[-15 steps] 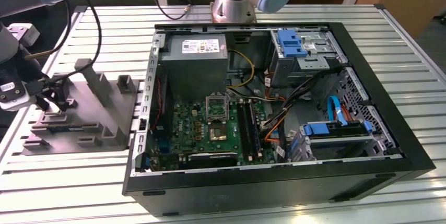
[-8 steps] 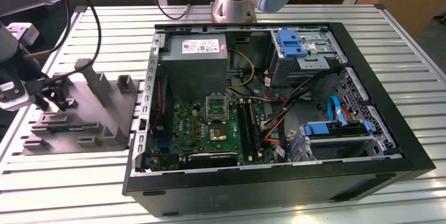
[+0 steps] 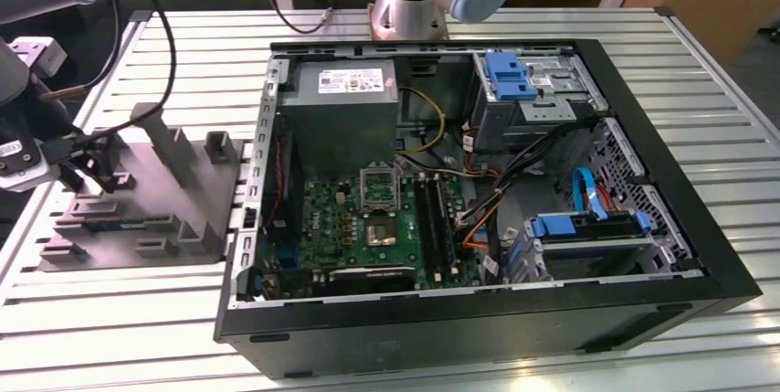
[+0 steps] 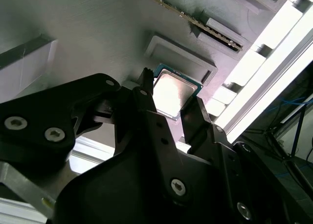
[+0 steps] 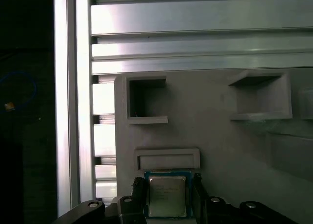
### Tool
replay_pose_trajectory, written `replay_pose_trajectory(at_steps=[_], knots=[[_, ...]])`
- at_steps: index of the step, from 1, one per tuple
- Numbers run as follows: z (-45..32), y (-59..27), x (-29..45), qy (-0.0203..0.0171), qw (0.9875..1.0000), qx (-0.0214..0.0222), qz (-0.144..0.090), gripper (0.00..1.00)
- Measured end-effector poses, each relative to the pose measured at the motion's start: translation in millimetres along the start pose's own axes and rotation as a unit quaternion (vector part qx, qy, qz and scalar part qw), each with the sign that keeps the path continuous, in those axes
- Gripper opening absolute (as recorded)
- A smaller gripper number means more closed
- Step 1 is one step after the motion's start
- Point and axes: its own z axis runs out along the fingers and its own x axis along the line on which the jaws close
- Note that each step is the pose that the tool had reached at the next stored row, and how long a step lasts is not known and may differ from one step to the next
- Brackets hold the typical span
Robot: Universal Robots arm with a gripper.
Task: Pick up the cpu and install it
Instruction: 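Pick up the cpu and move it towards the insertion slot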
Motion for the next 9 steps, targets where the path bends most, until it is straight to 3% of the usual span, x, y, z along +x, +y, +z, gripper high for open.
replay_pose_trajectory(at_steps=[9], knots=[[-2.4,0.1,0.0,0.0001,1.0000,0.0001,0.000,0.47]])
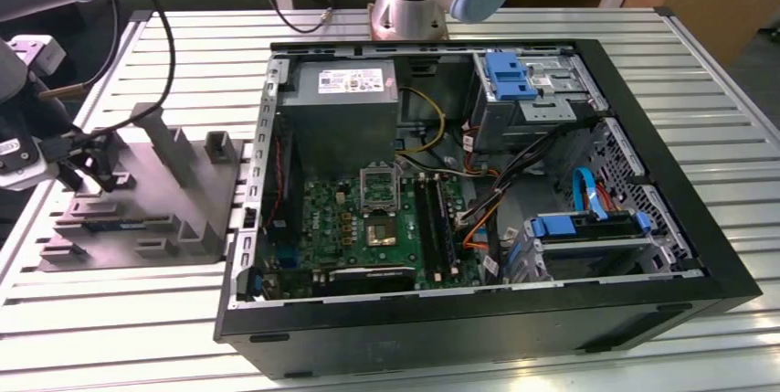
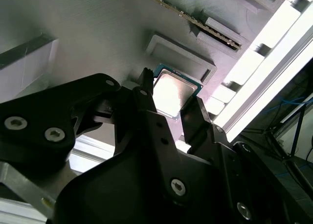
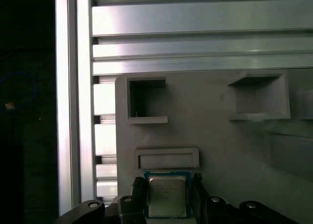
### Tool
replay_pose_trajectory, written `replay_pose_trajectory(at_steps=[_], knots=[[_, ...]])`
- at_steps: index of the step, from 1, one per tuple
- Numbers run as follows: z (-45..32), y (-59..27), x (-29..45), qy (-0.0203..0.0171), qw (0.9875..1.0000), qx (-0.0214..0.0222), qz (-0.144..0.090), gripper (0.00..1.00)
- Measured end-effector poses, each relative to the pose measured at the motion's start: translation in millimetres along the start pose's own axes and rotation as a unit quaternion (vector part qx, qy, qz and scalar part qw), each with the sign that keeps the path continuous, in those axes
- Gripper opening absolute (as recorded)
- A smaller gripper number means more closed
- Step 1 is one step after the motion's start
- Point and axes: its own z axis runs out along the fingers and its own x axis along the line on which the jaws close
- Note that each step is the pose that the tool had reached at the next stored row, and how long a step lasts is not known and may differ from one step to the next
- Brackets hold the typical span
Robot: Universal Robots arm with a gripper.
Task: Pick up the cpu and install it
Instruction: 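Pick up the cpu and move it towards the insertion slot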
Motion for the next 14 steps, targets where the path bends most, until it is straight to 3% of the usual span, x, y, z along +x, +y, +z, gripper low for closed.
replay_pose_trajectory(at_steps=[14], knots=[[-2.5,0.1,0.0,0.0000,1.0000,0.0000,0.000,0.47]])
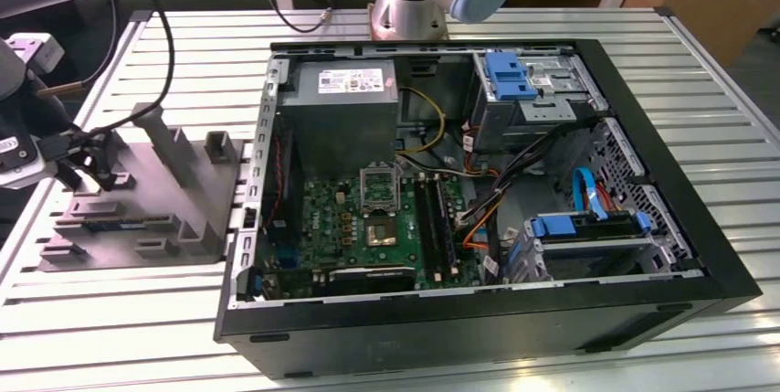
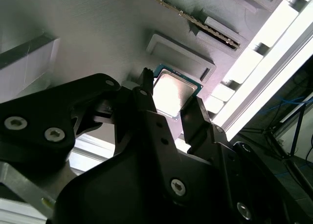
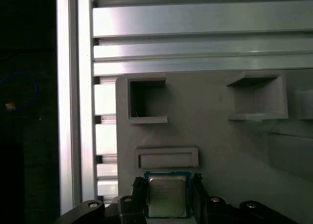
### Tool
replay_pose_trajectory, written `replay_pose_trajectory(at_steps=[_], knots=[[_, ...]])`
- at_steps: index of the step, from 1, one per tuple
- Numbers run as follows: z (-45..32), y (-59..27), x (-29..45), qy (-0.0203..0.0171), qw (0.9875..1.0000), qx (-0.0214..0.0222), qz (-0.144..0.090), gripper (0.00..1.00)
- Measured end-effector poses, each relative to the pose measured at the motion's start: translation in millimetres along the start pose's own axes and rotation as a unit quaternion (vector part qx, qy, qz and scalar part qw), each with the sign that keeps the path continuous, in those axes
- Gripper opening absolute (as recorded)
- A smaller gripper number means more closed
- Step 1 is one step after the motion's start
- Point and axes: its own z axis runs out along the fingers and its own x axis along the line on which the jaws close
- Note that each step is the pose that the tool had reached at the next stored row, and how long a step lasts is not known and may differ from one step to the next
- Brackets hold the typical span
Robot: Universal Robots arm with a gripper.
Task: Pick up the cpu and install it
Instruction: 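Pick up the cpu and move it towards the insertion slot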
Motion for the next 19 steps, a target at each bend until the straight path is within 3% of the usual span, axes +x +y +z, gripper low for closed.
replay_pose_trajectory(at_steps=[19], knots=[[-8.9,0.5,0.0,0.0000,1.0000,0.0000,0.000,0.47]])
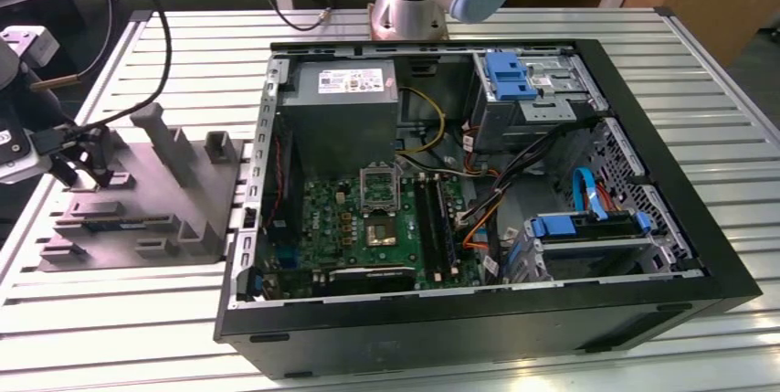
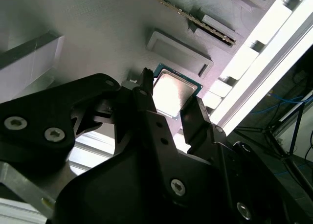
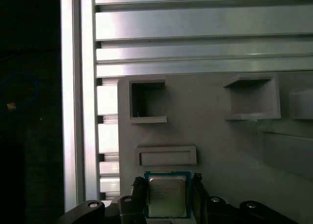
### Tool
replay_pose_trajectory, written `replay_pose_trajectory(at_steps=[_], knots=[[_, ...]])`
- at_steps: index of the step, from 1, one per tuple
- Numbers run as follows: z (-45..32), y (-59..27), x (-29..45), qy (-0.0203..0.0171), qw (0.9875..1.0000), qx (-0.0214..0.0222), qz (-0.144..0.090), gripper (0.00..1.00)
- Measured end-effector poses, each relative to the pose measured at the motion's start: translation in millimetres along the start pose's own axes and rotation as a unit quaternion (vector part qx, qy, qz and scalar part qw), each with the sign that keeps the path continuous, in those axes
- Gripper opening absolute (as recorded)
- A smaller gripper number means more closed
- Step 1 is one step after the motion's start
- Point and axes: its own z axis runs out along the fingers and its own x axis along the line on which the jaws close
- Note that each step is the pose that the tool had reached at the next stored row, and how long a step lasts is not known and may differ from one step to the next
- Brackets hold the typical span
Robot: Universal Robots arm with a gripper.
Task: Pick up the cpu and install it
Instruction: 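Pick up the cpu and move it towards the insertion slot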
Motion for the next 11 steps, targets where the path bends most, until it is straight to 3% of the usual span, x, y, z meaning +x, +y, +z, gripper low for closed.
replay_pose_trajectory(at_steps=[11], knots=[[-3.2,0.2,0.0,0.0000,1.0000,0.0000,0.000,0.47]])
